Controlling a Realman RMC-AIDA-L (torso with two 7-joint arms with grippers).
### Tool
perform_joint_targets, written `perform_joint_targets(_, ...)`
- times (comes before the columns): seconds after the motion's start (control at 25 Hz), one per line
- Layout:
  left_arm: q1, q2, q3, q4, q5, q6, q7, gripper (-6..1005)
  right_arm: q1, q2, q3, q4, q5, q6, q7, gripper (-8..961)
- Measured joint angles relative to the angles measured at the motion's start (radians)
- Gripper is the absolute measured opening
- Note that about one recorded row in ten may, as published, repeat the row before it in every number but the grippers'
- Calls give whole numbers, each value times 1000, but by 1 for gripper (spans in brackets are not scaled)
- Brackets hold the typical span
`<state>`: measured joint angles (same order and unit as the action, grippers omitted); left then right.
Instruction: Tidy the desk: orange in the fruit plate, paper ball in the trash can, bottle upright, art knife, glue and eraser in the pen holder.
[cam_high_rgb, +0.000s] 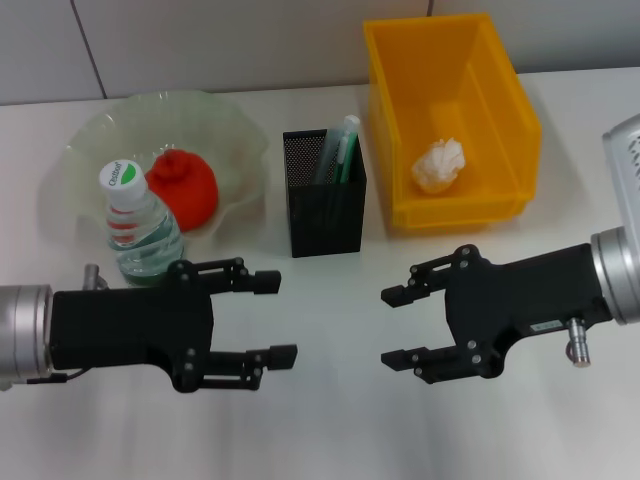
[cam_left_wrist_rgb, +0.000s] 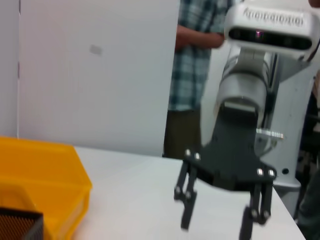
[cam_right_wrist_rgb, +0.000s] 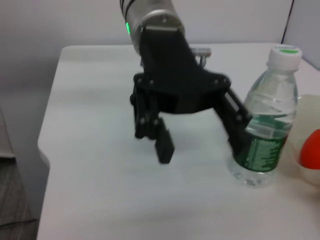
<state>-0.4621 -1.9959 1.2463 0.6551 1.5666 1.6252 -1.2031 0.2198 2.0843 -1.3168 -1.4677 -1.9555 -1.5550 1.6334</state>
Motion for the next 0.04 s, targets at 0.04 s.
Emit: perform_joint_targets(0.04,0,-1,-2,0,7,-1,-2,785,-5,0,2,-9,1,0,0,606)
